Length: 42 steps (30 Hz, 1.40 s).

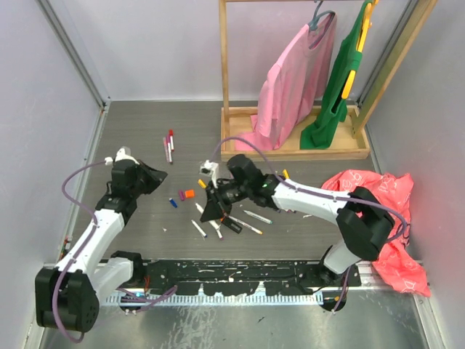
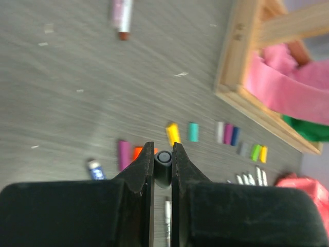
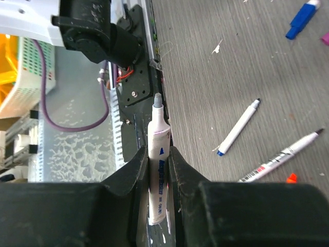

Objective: Open the pen caps
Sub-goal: Place the pen at the center of the board.

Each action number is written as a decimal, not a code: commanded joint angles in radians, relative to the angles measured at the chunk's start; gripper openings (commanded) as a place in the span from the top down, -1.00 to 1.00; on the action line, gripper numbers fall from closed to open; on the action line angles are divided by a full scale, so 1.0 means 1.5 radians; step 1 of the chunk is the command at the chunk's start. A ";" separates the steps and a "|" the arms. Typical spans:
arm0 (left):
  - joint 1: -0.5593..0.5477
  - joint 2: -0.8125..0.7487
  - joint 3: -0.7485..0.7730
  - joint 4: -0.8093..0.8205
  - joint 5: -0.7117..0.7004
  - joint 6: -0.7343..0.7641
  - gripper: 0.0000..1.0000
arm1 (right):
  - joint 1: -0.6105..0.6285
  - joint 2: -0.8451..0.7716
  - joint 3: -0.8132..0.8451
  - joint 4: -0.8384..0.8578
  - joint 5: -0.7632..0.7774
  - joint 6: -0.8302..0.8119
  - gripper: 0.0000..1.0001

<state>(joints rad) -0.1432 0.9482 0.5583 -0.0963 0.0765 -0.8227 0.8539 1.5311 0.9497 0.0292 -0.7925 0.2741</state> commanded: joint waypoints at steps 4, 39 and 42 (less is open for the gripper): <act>0.104 0.147 0.019 -0.039 0.024 0.004 1.00 | 0.122 0.091 0.131 -0.129 0.206 0.000 0.94; 0.117 0.180 -0.021 -0.118 0.000 -0.009 0.70 | 0.253 0.390 0.419 -0.362 0.600 0.017 0.52; 0.117 0.181 -0.023 -0.116 -0.003 -0.007 0.55 | 0.253 0.392 0.420 -0.362 0.599 0.016 0.44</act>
<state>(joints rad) 0.0277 1.2186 0.5270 -0.2970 0.0589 -0.8272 1.2285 2.1101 1.5433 -0.5045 0.0696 0.3004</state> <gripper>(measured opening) 0.204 0.259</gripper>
